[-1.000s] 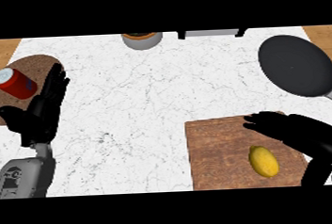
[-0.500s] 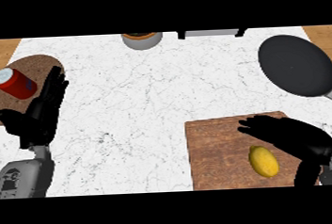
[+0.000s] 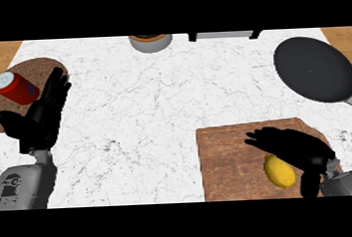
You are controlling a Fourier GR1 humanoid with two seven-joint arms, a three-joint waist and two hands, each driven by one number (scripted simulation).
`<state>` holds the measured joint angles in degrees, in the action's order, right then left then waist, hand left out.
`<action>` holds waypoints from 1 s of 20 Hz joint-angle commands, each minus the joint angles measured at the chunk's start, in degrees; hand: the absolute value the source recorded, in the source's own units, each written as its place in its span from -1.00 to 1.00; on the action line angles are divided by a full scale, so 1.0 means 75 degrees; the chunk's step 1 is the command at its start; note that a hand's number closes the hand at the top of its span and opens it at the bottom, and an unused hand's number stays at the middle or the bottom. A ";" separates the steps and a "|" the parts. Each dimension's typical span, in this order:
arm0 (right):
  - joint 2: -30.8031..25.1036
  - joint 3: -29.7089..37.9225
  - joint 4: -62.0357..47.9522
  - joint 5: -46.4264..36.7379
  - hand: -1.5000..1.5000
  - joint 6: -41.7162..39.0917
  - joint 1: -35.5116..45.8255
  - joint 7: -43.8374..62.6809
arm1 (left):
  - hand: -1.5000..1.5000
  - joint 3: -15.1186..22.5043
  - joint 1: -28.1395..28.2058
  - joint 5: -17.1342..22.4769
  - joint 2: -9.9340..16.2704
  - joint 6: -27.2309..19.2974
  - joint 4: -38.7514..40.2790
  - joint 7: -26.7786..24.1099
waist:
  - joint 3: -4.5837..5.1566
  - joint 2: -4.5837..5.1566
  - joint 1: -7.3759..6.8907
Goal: Pick the lemon from the cutting board and place it in the pan
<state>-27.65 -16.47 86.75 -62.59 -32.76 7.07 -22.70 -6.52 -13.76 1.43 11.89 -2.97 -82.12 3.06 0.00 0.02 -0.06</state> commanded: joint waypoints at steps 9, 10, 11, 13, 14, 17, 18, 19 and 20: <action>-0.0056 -0.0458 -0.0349 -0.0680 1.00 0.0831 -0.0376 -0.1323 | 0.00 0.0006 0.0102 -0.0001 -0.0052 -0.0011 -0.0742 0.0785 | -0.0002 -0.0012 -0.0002; 0.0479 -0.0530 -0.0213 -0.0746 1.00 0.0316 -0.0014 -0.0763 | 0.00 -0.0200 0.0128 0.0014 0.0131 0.0257 -0.0152 0.0051 | 0.0001 -0.0005 0.0001; 0.0265 -0.0504 -0.0247 -0.0890 1.00 0.0814 -0.0394 -0.1071 | 0.00 0.0236 0.0112 -0.0374 -0.0347 -0.0227 -0.0386 0.0189 | 0.0000 -0.0006 0.0016; 0.0325 -0.0281 -0.0319 -0.0847 1.00 0.0377 -0.0007 -0.1227 | 0.00 0.0069 0.0149 -0.0199 -0.0251 -0.0064 -0.0473 0.0391 | 0.0000 -0.0004 0.0006; 0.0388 -0.0406 -0.0258 -0.0950 1.00 0.0766 -0.0318 -0.1187 | 0.00 0.0001 0.0671 -0.0014 -0.0042 0.0232 -0.1114 0.0539 | 0.0000 -0.0010 -0.0008; 0.1425 0.0342 -0.1156 -0.0697 1.00 0.0509 0.0518 0.0094 | 0.00 0.0525 0.0117 -0.0557 -0.0581 -0.0385 -0.0787 0.0590 | -0.0006 0.0013 -0.0064; 0.1968 0.0932 -0.1146 -0.0566 1.00 0.0269 0.0661 0.1209 | 0.00 0.0072 0.0025 -0.0204 -0.0139 0.0039 -0.0379 0.0314 | 0.0005 0.0061 -0.0058; 0.2269 0.1433 -0.1418 -0.0522 1.00 0.0262 0.0813 0.1940 | 0.00 0.0223 0.0174 -0.0271 -0.0254 -0.0025 -0.0628 0.0380 | -0.0001 0.0069 -0.0174; 0.2479 0.1899 -0.1446 -0.0461 1.00 0.0312 0.0968 0.2551 | 0.00 0.0173 0.0140 -0.0237 -0.0221 -0.0006 -0.0570 0.0389 | 0.0007 0.0091 -0.0128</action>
<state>-16.66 -11.01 79.73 -67.32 -29.17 10.36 -17.94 -5.26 -12.52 -0.38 9.97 -3.32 -86.34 5.77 0.06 0.24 -0.60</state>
